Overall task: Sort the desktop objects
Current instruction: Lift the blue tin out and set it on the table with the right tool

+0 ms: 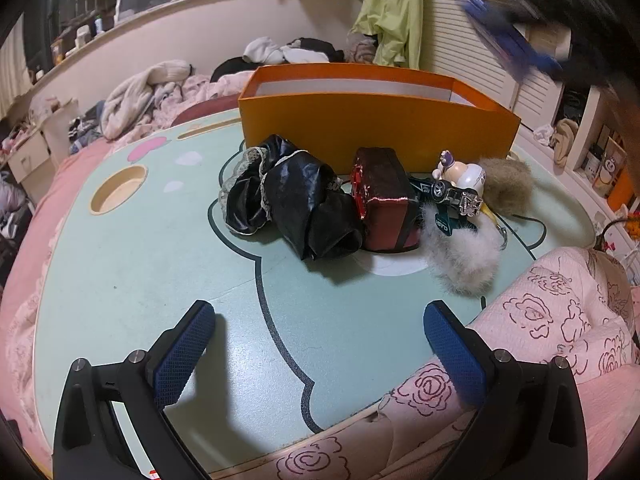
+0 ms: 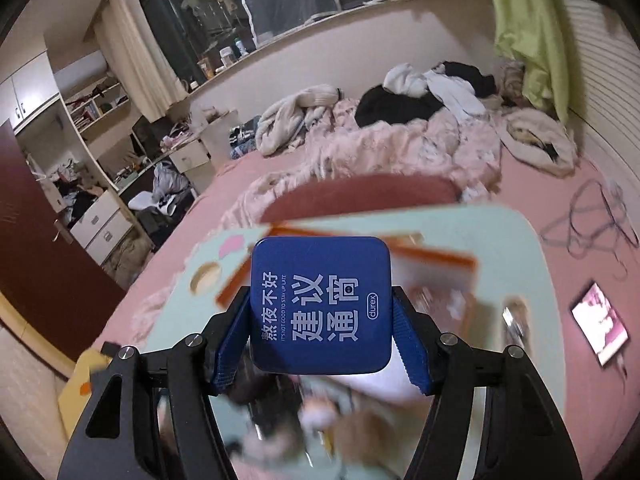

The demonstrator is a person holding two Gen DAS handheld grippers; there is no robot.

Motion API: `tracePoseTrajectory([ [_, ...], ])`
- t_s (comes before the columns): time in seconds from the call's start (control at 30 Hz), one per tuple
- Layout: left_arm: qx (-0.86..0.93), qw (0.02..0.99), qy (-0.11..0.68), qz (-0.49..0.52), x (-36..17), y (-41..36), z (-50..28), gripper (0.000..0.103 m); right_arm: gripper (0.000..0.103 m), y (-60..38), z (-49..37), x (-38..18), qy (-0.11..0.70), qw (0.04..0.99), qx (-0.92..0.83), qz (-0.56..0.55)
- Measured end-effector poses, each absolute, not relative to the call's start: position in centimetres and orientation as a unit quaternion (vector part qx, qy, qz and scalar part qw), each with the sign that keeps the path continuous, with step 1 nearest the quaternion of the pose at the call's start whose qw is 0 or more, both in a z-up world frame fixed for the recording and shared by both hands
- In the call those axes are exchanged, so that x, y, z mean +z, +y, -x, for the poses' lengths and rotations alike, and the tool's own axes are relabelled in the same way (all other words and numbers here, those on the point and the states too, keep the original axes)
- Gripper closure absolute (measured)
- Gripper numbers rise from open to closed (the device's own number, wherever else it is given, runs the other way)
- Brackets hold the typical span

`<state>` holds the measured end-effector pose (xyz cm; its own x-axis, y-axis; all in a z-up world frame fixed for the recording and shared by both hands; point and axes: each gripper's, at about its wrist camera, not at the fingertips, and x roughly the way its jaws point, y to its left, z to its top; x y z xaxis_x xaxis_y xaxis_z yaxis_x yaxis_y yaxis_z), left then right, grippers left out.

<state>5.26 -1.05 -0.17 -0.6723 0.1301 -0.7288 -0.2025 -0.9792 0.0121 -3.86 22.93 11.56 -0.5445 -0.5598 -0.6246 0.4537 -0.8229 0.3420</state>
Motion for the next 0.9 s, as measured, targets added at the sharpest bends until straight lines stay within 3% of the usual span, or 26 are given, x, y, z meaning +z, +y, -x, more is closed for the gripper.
tracePoseTrajectory([
  [0.3,0.914,0.091,0.046,0.394,-0.1,-1.0,-5.3,0.0,0.035,22.5,4.9,3.4,-0.033,0.235,-0.864,-0.444],
  [0.4,0.914,0.09,0.045,0.394,-0.1,-1.0,-5.3,0.0,0.035,20.8,5.2,3.3,-0.014,0.247,-0.869,-0.428],
  [0.57,0.914,0.09,0.045,0.393,-0.2,-0.9,-5.2,0.0,0.028,22.6,3.4,4.3,-0.064,0.262,-0.881,-0.39],
  [0.63,0.914,0.09,0.045,0.393,-0.2,-0.9,-5.2,0.0,0.021,23.5,2.0,4.4,-0.047,0.249,-0.892,-0.374],
  [0.77,0.914,0.09,0.045,0.393,-0.2,-0.9,-5.2,0.0,0.021,25.5,-1.3,3.1,0.013,0.218,-0.909,-0.354],
  [0.9,0.914,0.09,0.047,0.394,-0.2,-0.9,-5.3,0.0,0.019,26.2,-2.3,0.4,0.022,0.201,-0.909,-0.364],
])
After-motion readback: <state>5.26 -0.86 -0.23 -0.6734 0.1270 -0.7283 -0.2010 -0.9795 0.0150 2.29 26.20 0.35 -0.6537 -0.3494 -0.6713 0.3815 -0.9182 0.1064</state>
